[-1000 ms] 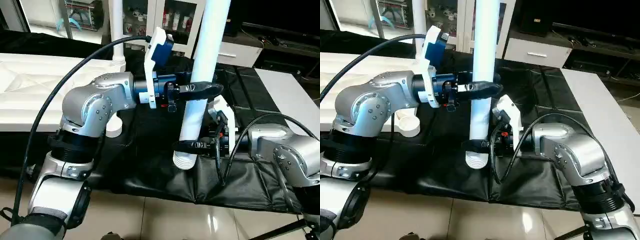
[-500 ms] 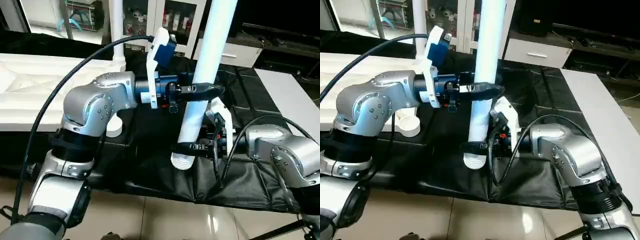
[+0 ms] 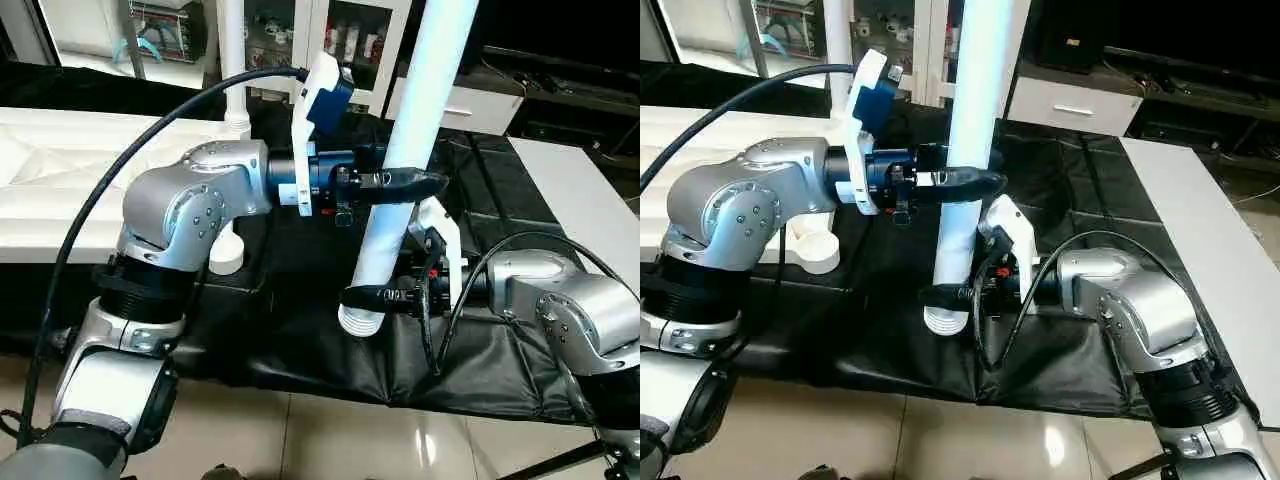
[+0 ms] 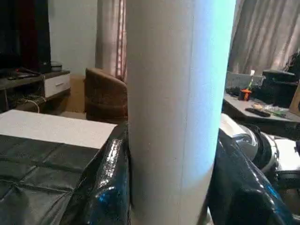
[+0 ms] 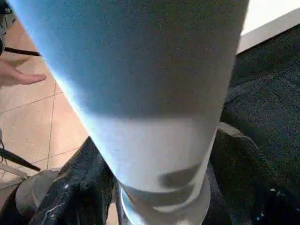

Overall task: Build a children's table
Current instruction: Pick table leg

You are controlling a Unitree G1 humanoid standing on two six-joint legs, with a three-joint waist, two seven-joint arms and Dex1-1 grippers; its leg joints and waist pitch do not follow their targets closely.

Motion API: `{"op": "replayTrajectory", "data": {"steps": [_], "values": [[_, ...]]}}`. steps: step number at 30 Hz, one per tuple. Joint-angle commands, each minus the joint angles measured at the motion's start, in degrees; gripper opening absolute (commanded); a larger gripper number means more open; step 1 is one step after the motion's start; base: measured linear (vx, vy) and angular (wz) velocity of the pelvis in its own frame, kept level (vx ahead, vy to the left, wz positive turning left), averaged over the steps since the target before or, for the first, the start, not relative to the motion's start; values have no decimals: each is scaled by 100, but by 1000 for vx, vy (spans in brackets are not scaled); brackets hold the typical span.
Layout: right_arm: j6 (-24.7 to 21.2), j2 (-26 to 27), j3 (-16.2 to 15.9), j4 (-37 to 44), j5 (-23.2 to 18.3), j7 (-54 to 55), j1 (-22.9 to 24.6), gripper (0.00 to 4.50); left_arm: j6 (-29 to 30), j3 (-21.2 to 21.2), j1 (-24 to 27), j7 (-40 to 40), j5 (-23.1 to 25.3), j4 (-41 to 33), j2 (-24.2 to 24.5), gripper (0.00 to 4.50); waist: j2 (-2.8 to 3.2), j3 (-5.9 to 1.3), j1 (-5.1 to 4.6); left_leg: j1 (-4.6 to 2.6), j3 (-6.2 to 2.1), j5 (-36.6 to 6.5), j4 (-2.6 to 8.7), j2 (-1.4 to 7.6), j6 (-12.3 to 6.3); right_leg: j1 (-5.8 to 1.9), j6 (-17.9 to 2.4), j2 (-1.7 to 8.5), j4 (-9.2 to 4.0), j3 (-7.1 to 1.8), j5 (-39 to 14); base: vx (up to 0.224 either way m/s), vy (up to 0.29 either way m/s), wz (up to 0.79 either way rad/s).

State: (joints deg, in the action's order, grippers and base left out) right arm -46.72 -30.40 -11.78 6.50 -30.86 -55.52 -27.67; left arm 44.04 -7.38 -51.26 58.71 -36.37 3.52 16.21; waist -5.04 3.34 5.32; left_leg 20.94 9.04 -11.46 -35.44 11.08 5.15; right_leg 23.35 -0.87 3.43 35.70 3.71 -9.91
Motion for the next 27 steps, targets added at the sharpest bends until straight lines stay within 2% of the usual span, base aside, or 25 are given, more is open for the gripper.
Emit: {"op": "replayTrajectory", "data": {"steps": [1,11,12,13,21,27], "values": [[75,-37,8,-48,55,4,-107,295,4,-206,-63,156,11,-164,-77,177,48,-392,19,-32,-1,-491,420,196,65,-364,-1065,440,-367,-281,-1035,0,0,0],[32,-24,56,71,10,-37,-126,295,-74,-265,-49,162,95,-93,-82,177,46,-391,16,-25,-3,-499,422,194,70,-369,-1048,439,-370,-280,-1059,0,0,0],[8,-23,62,79,-9,-40,-126,324,-87,-259,-53,156,105,-67,-85,177,47,-390,16,-29,-3,-507,422,195,71,-365,-1049,436,-371,-279,-1067,0,0,0],[-11,-30,65,88,-18,-43,-117,331,-105,-246,-60,143,119,-28,-97,177,35,-390,12,-27,-1,-504,421,197,69,-365,-1052,436,-372,-281,-1060,0,0,0],[80,20,102,25,88,90,-167,342,-136,-218,-63,162,135,20,-76,177,48,-396,12,-25,-2,-462,419,194,68,-370,-1085,437,-358,-281,-965,0,0,0],[85,11,97,21,97,91,-176,342,-105,-185,-53,193,157,-2,-66,177,45,-394,17,-30,-5,-501,422,198,82,-366,-1050,440,-366,-279,-1081,0,0,0]]}}
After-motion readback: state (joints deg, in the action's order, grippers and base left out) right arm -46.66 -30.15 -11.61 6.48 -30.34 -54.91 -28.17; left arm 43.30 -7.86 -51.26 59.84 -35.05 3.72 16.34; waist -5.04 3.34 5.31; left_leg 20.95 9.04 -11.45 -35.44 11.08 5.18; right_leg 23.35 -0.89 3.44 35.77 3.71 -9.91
